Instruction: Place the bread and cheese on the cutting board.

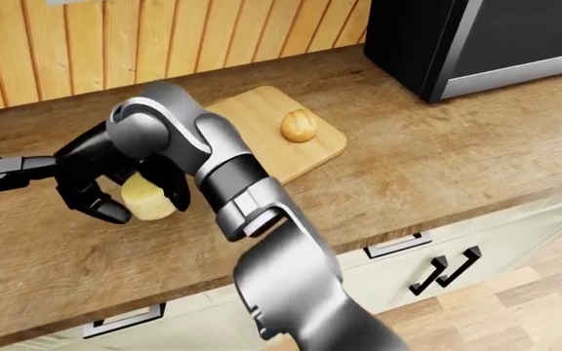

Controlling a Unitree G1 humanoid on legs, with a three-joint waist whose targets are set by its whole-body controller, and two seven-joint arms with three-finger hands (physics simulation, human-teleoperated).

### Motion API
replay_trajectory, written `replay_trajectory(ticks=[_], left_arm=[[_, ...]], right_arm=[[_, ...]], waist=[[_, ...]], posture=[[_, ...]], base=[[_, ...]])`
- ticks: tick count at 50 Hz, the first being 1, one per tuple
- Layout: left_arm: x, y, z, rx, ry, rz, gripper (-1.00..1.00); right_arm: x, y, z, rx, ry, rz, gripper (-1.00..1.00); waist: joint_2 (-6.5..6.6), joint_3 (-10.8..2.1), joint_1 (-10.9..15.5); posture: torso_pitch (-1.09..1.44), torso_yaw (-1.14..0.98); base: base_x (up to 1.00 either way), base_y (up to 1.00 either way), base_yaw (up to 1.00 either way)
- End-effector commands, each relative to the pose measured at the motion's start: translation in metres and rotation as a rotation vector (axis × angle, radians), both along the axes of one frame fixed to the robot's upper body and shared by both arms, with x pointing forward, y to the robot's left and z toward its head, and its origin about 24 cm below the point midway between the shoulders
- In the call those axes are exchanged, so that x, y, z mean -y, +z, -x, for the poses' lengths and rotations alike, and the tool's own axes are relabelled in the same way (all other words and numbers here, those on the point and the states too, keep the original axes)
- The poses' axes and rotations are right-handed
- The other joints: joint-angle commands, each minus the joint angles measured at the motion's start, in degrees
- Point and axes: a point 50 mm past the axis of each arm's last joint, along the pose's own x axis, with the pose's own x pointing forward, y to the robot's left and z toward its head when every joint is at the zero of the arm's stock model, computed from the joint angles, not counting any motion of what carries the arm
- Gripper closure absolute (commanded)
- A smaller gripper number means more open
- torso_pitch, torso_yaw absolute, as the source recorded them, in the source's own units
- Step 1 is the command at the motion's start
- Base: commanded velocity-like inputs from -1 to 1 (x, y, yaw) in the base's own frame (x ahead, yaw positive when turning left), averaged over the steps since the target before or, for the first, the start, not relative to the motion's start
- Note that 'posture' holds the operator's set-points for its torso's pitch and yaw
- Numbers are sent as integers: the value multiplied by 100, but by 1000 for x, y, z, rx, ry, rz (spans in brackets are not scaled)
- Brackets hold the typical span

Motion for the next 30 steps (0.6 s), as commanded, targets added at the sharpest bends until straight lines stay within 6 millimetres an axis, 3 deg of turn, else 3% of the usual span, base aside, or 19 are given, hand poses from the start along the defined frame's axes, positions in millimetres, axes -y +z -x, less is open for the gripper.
replay_trajectory(ticks=[1,17,30], left_arm=[[0,14,6,76,9,-29,-100],[1,13,6,75,9,-30,-100],[1,14,6,77,9,-29,-100]], right_arm=[[-2,24,5,55,25,-73,100],[23,62,-19,184,-79,-151,100],[53,66,-40,274,-176,-139,100]], waist=[[57,-139,-1],[39,-125,-6],[2,-95,-12]], posture=[[0,0],[0,0],[0,0]], base=[[0,0,0],[0,0,0],[0,0,0]])
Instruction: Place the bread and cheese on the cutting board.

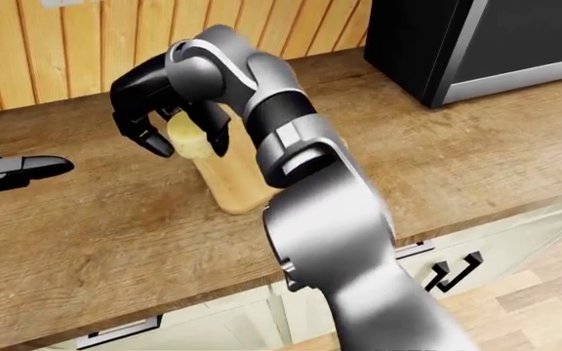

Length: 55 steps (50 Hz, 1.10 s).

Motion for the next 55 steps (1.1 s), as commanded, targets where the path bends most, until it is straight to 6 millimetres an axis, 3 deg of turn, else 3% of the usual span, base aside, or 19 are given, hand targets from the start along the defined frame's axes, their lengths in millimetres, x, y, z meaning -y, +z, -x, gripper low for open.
replay_trajectory(ticks=[1,14,24,55], left_arm=[[0,14,6,77,10,-29,-100],[1,12,6,73,8,-28,-100],[1,11,6,70,8,-28,-100],[-1,9,6,67,12,-24,-100]], right_arm=[[-1,25,5,95,20,-59,100],[21,24,-10,182,-63,-122,100],[41,10,-27,150,-196,-110,100],[59,-14,-43,129,-318,-177,100]], waist=[[41,-164,-2],[4,-150,28],[-49,-162,79],[-119,-210,165]], posture=[[0,0],[0,0],[0,0],[0,0]], base=[[0,0,0],[0,0,0],[0,0,0],[0,0,0]])
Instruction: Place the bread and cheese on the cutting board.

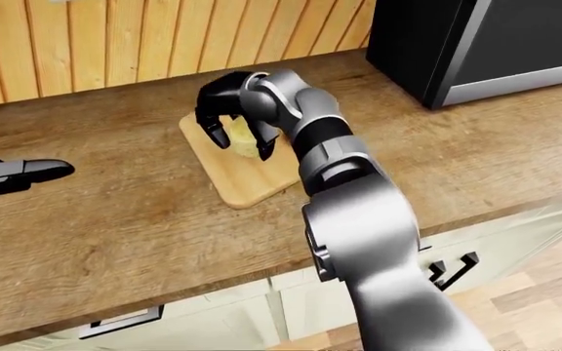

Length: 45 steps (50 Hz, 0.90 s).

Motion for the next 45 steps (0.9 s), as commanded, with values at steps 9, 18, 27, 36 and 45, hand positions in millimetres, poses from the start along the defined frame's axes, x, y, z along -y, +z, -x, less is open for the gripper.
replay_trajectory(ticks=[9,18,27,36,45], left_arm=[[0,12,7,73,8,-30,-100],[0,12,7,72,9,-29,-100],[0,11,7,71,9,-29,-100],[-1,12,8,72,9,-28,-100],[-1,12,8,71,9,-28,-100]], right_arm=[[-5,29,2,135,16,-84,100],[-1,20,-2,145,-21,-84,100],[0,16,-3,133,-30,-91,61],[0,13,-2,114,-27,-75,-20],[1,13,-2,107,-26,-69,-100]], waist=[[34,-176,6],[19,-186,15],[18,-183,17],[18,-182,12],[19,-185,13]], posture=[[0,0],[0,0],[0,0],[0,0],[0,0]], base=[[0,0,0],[0,0,0],[0,0,0],[0,0,0],[0,0,0]])
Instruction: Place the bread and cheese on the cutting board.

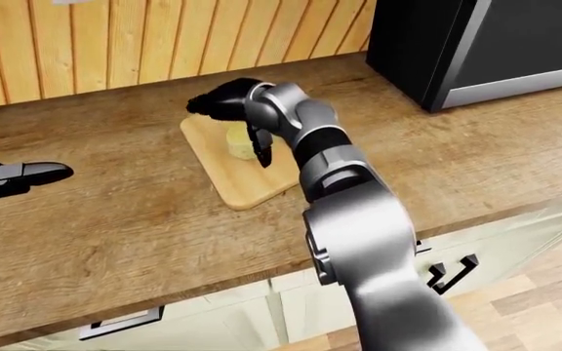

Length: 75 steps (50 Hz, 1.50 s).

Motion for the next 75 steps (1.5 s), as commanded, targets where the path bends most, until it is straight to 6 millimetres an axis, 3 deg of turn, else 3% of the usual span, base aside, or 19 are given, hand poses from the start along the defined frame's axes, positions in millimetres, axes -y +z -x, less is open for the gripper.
replay_trajectory(ticks=[1,11,12,24,31,37,53,75], left_arm=[[1,14,6,77,7,-31,-100],[1,15,6,76,7,-32,-100],[2,16,6,80,5,-34,-100],[2,19,5,83,4,-35,-100],[3,19,5,84,3,-35,-100],[4,20,4,86,0,-36,-100],[3,22,5,89,2,-39,-100],[7,27,5,97,-6,-46,-100]], right_arm=[[-3,27,2,85,15,-41,-100],[0,34,2,82,9,-30,-100],[2,54,4,52,4,-26,-100],[3,70,8,41,12,-29,-100],[2,86,11,-17,17,-160,-100],[17,113,16,8,32,-234,-100],[47,129,18,-7,9,-223,-100],[117,174,34,42,-81,-380,-100]], waist=[[38,-156,-3],[36,-157,0],[36,-157,0],[34,-141,-21],[46,-137,-25],[34,-117,-22],[17,-107,-37],[-41,-77,-27]], posture=[[0,0],[0,0],[0,0],[0,0],[0,0],[0,0],[0,0],[0,0]], base=[[0,0,0],[0,0,0],[0,0,0],[0,0,0],[0,0,0],[0,0,0],[0,0,0],[0,0,0]])
